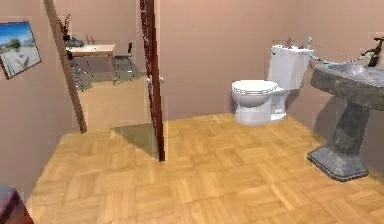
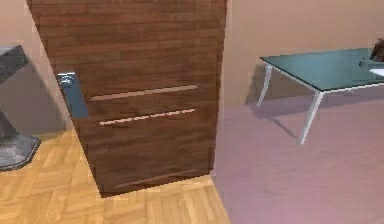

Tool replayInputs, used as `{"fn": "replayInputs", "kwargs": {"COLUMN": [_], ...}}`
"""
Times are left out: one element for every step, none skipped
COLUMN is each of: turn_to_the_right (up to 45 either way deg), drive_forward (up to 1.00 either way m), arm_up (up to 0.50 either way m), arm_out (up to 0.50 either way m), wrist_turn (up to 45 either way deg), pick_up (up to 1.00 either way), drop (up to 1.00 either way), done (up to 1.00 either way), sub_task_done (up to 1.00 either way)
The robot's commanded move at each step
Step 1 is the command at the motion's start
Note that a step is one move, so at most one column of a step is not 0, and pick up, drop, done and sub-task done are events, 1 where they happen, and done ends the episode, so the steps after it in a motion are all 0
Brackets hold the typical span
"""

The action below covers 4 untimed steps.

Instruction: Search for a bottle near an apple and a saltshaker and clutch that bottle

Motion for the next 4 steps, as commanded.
{"fn": "replayInputs", "kwargs": {"turn_to_the_right": [-12.0,0.0,-15.0,0.0], "drive_forward": [0.00,0.55,0.00,1.00], "arm_up": [0.00,0.00,0.00,0.00], "arm_out": [0.00,0.00,0.00,0.00], "wrist_turn": [0.0,0.0,0.0,0.0], "pick_up": [0.00,0.00,0.00,0.00], "drop": [0.00,0.00,0.00,0.00], "done": [0.00,0.00,0.00,0.00], "sub_task_done": [0.00,0.00,0.00,0.00]}}
